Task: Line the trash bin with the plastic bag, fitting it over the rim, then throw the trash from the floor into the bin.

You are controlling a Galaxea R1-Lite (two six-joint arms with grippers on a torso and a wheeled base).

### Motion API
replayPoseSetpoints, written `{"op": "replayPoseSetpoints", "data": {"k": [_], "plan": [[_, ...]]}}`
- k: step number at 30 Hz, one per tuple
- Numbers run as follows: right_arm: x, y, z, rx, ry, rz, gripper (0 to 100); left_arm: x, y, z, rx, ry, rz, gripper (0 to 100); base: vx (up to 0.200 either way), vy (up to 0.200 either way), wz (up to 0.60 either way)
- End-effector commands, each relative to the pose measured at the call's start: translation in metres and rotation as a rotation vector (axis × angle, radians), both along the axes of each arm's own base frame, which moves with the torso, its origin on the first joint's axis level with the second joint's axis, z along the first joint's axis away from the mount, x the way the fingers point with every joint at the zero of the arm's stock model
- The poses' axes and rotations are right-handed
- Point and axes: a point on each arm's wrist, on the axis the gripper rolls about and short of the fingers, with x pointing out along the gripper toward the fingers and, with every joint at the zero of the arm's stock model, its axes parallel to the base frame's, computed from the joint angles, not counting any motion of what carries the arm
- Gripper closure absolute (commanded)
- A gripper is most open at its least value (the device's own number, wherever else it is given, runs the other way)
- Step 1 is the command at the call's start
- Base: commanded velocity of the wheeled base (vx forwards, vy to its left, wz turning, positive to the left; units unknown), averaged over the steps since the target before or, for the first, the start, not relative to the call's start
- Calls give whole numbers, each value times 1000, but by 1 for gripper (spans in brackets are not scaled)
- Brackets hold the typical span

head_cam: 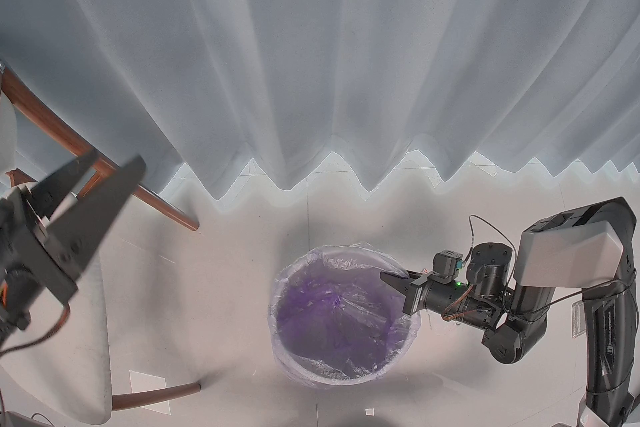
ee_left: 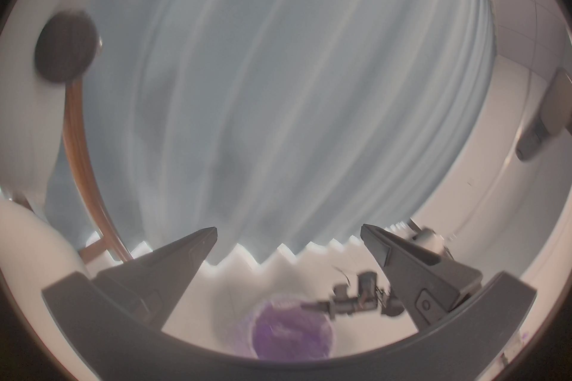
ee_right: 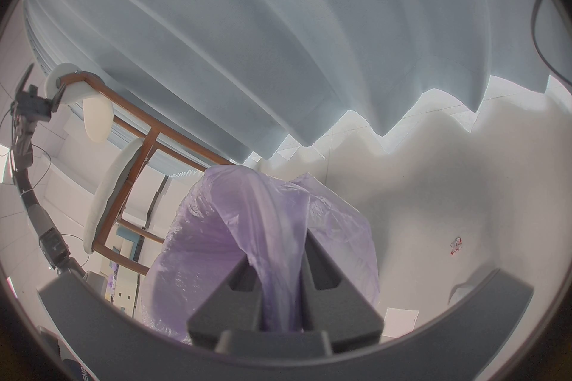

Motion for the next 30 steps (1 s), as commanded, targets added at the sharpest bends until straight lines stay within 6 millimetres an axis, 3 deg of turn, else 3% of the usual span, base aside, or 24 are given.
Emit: {"op": "replayPoseSetpoints", "data": {"k": [1, 11, 12, 19, 28, 30], "plan": [[10, 2, -1, 11, -39, -6, 100, -17, -9, -16, 89, 72, -146, 0, 0, 0, 0], [21, 7, -12, 1, -51, -41, 100, -17, -8, -18, 126, 78, -131, 0, 0, 0, 0], [23, 7, -11, 2, -60, -49, 0, -16, -8, -18, 125, 77, -129, 0, 0, 0, 0], [17, 5, -9, 14, -33, -53, 0, -16, -7, -17, 106, 82, -63, 0, 0, 0, 0], [-21, -14, 25, 58, 27, -73, 0, -20, -4, -16, -35, 190, -111, 0, 0, 0, 0], [-29, -17, 37, 79, 26, -82, 0, -22, -2, -27, -8, 251, -114, 0, 0, -100, 0]]}}
